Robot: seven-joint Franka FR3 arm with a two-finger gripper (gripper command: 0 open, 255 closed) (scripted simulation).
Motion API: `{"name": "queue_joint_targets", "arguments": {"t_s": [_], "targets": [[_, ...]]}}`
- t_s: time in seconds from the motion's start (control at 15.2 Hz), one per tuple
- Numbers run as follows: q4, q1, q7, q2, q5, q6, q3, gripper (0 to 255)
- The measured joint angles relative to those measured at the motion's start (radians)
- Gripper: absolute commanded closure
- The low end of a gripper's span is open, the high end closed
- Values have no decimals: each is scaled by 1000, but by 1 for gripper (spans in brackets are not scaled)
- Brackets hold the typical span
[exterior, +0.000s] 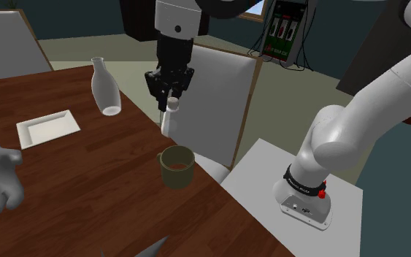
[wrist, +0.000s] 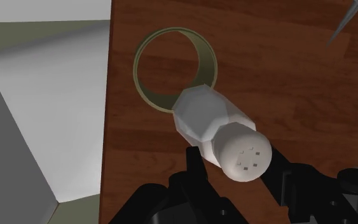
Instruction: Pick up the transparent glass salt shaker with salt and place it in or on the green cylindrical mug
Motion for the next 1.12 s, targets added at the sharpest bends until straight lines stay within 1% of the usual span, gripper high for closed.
{"name": "queue_joint_targets", "arguments": {"t_s": [0.53,1.12], "targets": [[-100,5,-9,6,10,105,12,255],[-189,9,-14,38,16,226,31,255]]}}
